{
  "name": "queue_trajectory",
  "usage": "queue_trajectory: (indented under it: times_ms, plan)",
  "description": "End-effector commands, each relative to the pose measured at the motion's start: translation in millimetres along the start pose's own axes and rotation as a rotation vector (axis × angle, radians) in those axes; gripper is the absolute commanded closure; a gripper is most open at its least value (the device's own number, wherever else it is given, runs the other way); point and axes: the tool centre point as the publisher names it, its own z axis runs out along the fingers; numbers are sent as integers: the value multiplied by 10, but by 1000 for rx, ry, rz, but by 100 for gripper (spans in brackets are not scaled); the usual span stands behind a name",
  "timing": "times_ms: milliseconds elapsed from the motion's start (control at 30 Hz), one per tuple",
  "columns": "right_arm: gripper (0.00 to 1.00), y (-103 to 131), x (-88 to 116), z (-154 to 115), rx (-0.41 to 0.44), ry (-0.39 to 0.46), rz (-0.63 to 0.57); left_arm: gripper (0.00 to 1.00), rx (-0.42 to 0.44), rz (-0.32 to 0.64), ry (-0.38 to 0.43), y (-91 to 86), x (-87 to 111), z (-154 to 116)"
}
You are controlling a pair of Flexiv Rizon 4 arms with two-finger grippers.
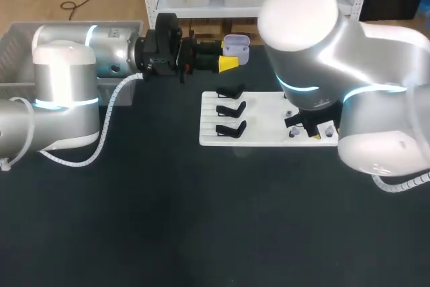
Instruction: Pick up each earbud case from the left stands, insert the matching earbuds, close the lid, and place the case in the box.
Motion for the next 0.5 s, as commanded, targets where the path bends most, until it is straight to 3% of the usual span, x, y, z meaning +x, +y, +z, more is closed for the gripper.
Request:
queue_trajectory:
  times_ms: [33, 500]
  plan:
    - [62, 11, -29, 77, 14, 1, 4, 100, -3, 1, 0, -12, 2, -2]
    - [67, -76, -84, 158, 29, -9, 29, 100, -3, 1, 0, -12, 2, -2]
